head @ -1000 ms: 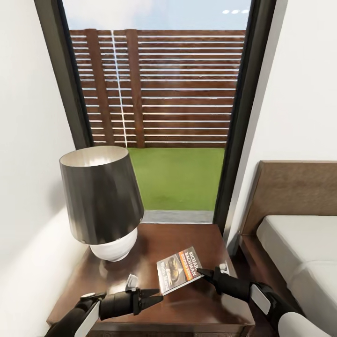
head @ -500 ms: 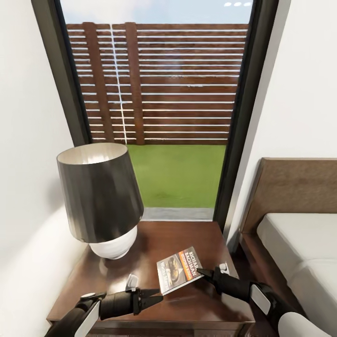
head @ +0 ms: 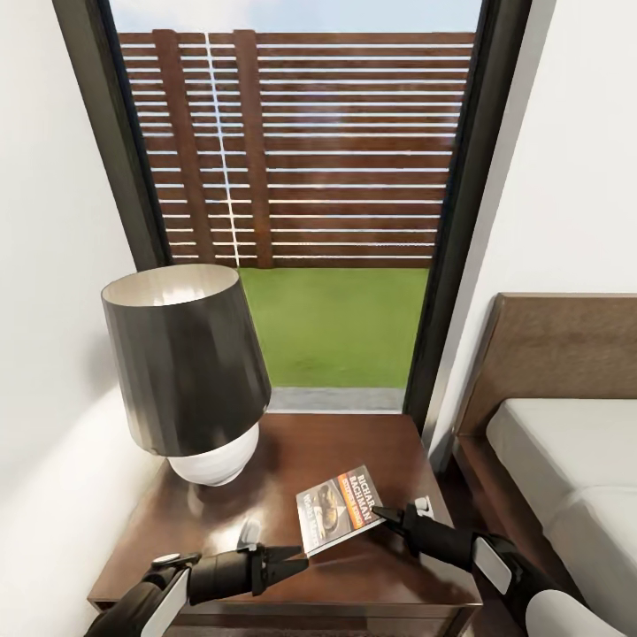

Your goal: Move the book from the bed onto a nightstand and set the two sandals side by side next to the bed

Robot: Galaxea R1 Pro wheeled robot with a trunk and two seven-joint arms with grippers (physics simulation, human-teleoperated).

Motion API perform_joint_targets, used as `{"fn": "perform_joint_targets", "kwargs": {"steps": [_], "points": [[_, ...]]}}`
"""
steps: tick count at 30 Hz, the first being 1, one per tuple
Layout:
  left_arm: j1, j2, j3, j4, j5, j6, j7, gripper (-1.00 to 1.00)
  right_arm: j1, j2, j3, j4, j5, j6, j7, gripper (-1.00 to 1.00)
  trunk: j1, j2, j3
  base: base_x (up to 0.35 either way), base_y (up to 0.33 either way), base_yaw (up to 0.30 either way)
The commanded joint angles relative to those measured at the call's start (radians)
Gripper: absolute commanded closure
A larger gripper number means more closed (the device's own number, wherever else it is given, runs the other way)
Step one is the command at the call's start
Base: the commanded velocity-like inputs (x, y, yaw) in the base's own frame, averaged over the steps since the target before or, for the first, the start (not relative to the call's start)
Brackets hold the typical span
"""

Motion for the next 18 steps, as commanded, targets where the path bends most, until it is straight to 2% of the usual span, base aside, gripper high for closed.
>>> {"fn": "perform_joint_targets", "kwargs": {"steps": [1, 7, 18], "points": [[-0.001, 0.001, -0.005, 0.000, 0.010, 0.011, 0.000, -1.00, 0.000, -0.001, 0.009, 0.001, -0.004, -0.001, -0.001, 1.00, 0.000, 0.000, -0.001, 0.000, 0.000, 0.000], [-0.001, 0.001, -0.005, 0.000, 0.011, 0.011, 0.000, -1.00, 0.000, -0.001, 0.009, 0.001, -0.004, -0.001, -0.001, 1.00, 0.000, 0.000, -0.001, 0.150, 0.000, 0.000], [-0.001, 0.001, -0.005, 0.000, 0.011, 0.011, 0.000, -1.00, 0.000, -0.001, 0.009, 0.001, -0.004, -0.001, -0.001, 1.00, 0.000, 0.000, -0.001, 0.014, 0.000, 0.000]]}}
